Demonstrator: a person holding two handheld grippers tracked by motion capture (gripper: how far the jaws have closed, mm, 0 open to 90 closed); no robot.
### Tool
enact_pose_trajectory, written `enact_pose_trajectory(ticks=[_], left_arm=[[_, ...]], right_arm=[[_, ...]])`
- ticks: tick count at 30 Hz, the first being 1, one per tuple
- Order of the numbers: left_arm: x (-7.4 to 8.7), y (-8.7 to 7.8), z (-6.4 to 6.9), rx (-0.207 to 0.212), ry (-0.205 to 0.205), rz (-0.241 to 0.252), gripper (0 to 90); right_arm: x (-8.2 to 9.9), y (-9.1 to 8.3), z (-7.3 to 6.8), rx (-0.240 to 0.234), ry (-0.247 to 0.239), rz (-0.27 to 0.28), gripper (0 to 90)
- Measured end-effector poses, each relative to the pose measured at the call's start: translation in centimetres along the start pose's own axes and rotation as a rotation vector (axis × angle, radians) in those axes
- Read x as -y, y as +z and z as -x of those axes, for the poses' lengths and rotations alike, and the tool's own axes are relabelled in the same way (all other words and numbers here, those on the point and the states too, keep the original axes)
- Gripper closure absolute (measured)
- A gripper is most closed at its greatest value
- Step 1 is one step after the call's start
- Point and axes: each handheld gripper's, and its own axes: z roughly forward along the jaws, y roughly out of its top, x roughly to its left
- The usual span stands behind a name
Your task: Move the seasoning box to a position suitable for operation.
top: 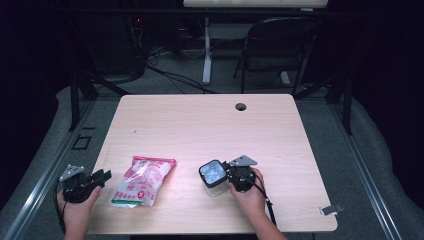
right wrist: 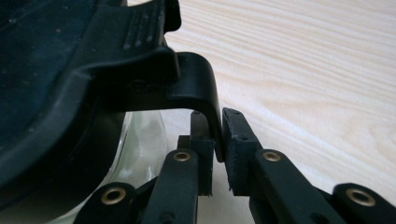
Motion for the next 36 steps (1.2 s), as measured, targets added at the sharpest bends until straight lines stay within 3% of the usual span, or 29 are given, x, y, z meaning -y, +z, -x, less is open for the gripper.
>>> enact_pose_trajectory(ticks=[10, 18, 23, 31, 36], left_arm=[[-0.2, -0.1, 0.5, 0.008, 0.013, 0.006, 63.3], [-0.6, -0.8, 1.3, 0.028, 0.03, 0.027, 63.5], [-1.0, -1.3, 2.0, 0.044, 0.042, 0.038, 63.9], [-1.6, -1.6, 3.1, 0.039, 0.072, 0.022, 64.3], [-1.7, -1.6, 3.3, 0.042, 0.06, 0.0, 64.4]], right_arm=[[1.7, -2.3, 0.0, -0.007, 0.003, 0.015, 83.1], [2.3, -2.4, -0.7, -0.001, 0.015, 0.025, 82.3], [2.7, -2.7, -1.0, -0.005, 0.006, 0.002, 82.0], [3.1, -3.7, -0.8, -0.047, 0.002, -0.042, 78.2], [2.7, -4.8, -0.4, -0.076, 0.01, -0.047, 74.5]])
